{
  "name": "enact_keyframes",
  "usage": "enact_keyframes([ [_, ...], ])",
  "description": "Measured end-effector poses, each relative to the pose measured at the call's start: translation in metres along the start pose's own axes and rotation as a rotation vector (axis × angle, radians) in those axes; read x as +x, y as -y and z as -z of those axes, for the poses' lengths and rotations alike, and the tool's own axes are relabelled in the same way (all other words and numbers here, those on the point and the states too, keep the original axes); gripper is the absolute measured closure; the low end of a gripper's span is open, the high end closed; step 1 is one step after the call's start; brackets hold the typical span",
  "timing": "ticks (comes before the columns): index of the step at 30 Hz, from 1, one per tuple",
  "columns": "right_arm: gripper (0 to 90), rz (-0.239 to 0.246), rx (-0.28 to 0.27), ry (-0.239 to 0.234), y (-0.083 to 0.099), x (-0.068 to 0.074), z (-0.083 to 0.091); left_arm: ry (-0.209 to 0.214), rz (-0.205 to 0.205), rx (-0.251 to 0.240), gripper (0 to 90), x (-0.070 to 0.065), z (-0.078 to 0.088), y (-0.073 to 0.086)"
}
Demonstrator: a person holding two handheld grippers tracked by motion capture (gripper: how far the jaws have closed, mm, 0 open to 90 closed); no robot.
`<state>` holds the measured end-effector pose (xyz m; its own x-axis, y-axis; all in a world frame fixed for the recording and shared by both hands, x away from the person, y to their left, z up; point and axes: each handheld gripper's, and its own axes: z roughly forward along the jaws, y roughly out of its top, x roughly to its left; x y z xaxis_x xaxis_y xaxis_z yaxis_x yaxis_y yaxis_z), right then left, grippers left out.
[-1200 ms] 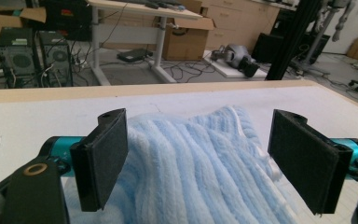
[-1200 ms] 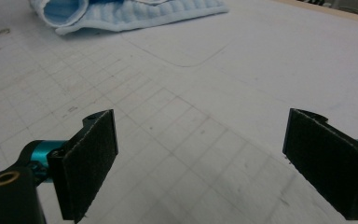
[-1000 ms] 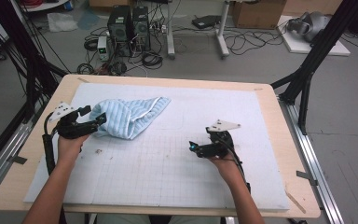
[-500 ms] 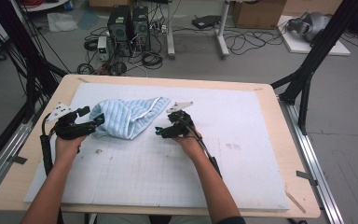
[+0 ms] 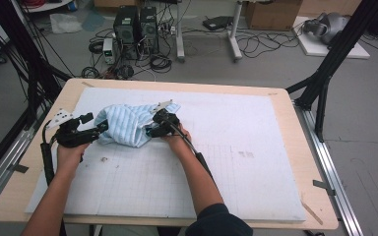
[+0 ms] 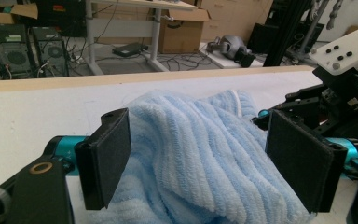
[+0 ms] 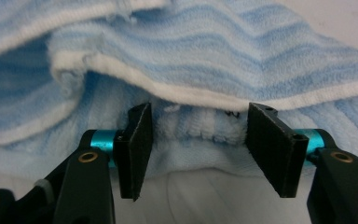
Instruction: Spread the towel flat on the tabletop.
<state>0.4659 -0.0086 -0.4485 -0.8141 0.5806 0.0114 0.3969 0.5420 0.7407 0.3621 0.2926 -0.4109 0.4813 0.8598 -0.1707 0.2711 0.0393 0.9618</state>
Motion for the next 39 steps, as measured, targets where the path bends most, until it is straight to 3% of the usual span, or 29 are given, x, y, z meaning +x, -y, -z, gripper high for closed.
enact_keyframes([
  [3, 78.1, -0.015, 0.010, -0.030, 0.003, -0.002, 0.007, -0.001, 0.002, 0.001, 22.8, 0.001, 0.001, 0.001],
  [5, 80.0, -0.007, 0.016, -0.044, 0.004, -0.003, 0.009, -0.001, 0.003, 0.005, 22.9, 0.001, 0.001, 0.001],
  [10, 80.5, -0.006, 0.030, -0.101, 0.016, 0.000, 0.025, -0.003, 0.007, 0.013, 23.0, 0.002, 0.000, 0.003],
  [12, 80.5, 0.002, 0.035, -0.127, 0.028, 0.004, 0.038, -0.002, 0.006, 0.015, 23.1, 0.002, -0.001, 0.003],
  [28, 80.6, -0.040, 0.042, -0.160, 0.086, 0.020, 0.108, 0.016, -0.012, 0.043, 23.3, -0.004, -0.007, 0.006],
  [31, 80.7, -0.051, 0.020, -0.173, 0.095, 0.025, 0.118, 0.017, -0.015, 0.046, 23.3, -0.004, -0.007, 0.006],
  [36, 80.5, -0.037, 0.025, -0.181, 0.108, 0.036, 0.133, 0.014, -0.012, 0.048, 23.4, -0.004, -0.007, 0.007],
  [38, 78.7, -0.037, 0.025, -0.180, 0.110, 0.036, 0.134, 0.015, -0.011, 0.046, 23.4, -0.004, -0.008, 0.007],
  [39, 72.2, -0.049, 0.025, -0.181, 0.110, 0.035, 0.135, 0.014, -0.011, 0.045, 23.4, -0.004, -0.008, 0.007],
])
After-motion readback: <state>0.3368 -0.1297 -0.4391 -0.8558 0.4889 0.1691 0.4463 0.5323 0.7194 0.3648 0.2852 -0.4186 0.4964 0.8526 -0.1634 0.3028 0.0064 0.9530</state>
